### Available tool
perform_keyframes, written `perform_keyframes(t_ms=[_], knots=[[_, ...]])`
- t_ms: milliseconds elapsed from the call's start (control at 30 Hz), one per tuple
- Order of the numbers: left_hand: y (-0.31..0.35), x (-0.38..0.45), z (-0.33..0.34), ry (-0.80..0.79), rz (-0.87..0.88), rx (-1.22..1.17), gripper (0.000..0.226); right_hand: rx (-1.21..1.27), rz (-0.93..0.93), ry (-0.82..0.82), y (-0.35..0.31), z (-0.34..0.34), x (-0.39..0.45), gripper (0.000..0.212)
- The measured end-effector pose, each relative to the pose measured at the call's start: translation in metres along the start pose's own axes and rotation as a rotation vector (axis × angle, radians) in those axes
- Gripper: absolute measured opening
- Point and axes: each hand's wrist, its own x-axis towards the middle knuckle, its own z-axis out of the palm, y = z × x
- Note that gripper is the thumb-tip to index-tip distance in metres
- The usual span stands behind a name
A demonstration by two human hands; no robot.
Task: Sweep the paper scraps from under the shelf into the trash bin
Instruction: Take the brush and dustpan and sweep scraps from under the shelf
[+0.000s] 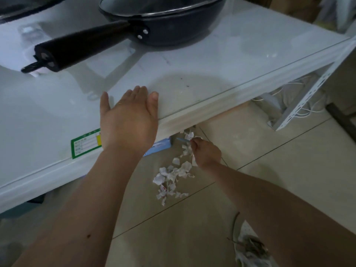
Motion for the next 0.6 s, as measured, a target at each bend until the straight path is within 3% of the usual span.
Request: perform_keyframes(t_ms=[600], knots=[[0.005, 0.0, 0.004, -0.003, -0.044, 0.022, 0.058, 0.207, 0.107, -0.131, -0.002, 0.042, 0.05, 0.04]])
